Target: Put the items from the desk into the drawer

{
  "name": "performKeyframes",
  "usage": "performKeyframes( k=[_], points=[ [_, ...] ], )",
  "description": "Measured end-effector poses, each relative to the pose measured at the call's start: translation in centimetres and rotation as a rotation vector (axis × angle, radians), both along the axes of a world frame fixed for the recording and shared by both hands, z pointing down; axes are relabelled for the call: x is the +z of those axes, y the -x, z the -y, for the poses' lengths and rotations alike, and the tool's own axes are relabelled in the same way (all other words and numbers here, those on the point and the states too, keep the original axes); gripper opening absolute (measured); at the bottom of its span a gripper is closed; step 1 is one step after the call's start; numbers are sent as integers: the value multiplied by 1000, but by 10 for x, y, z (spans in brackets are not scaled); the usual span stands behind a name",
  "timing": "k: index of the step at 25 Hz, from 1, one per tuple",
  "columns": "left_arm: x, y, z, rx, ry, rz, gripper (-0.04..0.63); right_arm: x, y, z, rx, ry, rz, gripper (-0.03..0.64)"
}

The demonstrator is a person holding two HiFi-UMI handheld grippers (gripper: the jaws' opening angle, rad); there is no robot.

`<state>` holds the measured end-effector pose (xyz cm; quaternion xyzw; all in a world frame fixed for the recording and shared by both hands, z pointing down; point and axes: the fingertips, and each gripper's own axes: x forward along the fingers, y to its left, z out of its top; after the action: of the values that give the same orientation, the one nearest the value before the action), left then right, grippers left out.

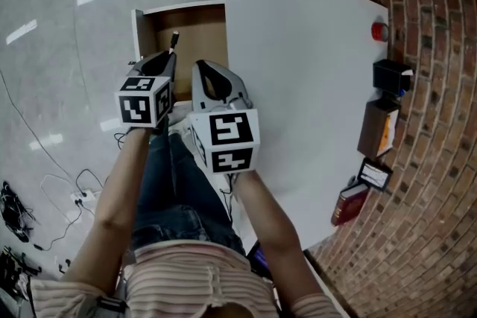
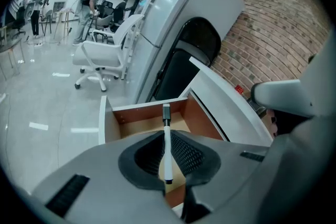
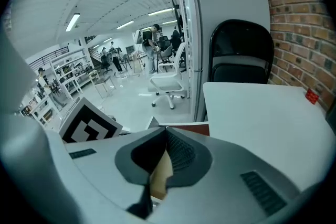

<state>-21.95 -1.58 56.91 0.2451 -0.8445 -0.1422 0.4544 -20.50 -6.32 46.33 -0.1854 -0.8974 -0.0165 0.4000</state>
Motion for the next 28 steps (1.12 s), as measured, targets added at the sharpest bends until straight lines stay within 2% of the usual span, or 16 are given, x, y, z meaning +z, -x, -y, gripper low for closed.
performKeyframes(
  k=[11,19,28],
  points=[
    [56,16,3,-34,-38,-103,43,47,12,-20,-55,-38,-137,17],
    [88,27,8,-26,-29,-135,43,65,19,-18,-57,-95,-210,17],
    [125,34,23,-13,-10,-177,43,71,26,-21,-62,-87,-246,17]
  ],
)
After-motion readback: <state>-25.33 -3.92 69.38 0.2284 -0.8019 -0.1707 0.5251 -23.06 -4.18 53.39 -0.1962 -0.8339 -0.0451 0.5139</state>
